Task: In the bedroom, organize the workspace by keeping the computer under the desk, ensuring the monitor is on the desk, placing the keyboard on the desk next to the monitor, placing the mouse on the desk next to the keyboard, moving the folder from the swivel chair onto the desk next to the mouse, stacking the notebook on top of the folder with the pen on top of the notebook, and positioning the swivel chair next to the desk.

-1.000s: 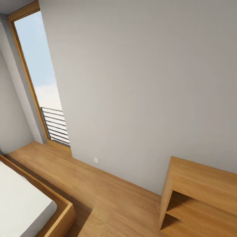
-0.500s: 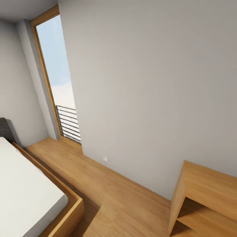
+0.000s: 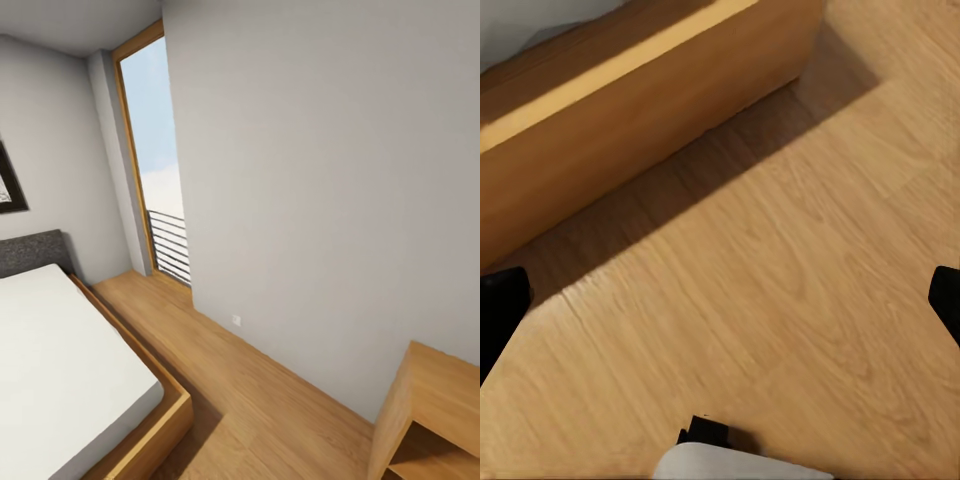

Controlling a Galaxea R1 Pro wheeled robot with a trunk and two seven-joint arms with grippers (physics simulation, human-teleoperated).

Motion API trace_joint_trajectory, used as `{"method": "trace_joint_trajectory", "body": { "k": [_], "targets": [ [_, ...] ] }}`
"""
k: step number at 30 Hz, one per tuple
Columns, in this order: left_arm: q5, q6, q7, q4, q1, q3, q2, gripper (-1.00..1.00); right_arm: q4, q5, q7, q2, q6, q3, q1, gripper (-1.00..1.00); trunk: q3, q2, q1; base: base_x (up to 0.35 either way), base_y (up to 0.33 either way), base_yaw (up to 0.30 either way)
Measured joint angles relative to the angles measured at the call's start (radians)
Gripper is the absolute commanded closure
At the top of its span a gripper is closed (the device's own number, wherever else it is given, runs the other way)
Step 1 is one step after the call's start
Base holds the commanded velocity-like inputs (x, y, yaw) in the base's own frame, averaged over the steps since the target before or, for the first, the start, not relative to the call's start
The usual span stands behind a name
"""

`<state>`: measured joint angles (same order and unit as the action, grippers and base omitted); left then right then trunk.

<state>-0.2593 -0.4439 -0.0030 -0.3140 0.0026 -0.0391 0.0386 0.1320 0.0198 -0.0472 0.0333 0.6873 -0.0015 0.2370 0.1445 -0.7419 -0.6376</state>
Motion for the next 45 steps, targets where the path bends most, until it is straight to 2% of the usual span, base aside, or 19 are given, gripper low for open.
{"method": "trace_joint_trajectory", "body": {
  "k": [20, 36, 45],
  "targets": [
    [0.000, 0.003, 0.000, 0.001, 0.000, 0.000, 0.000, -1.00, -0.002, -0.003, 0.000, 0.000, -0.008, 0.003, 0.000, -1.00, 0.000, 0.000, 0.000, 0.000, 0.000, 0.281],
    [0.000, 0.003, 0.000, 0.001, 0.000, 0.000, 0.000, -1.00, -0.021, -0.016, 0.003, 0.000, -0.012, 0.051, 0.000, -1.00, 0.000, 0.000, 0.000, 0.000, 0.000, 0.281],
    [0.000, 0.003, 0.000, 0.001, 0.000, 0.000, 0.000, -1.00, -0.023, -0.021, 0.003, 0.000, -0.023, 0.064, 0.000, -1.00, 0.000, 0.000, 0.000, 0.000, 0.000, 0.281]
  ]
}}
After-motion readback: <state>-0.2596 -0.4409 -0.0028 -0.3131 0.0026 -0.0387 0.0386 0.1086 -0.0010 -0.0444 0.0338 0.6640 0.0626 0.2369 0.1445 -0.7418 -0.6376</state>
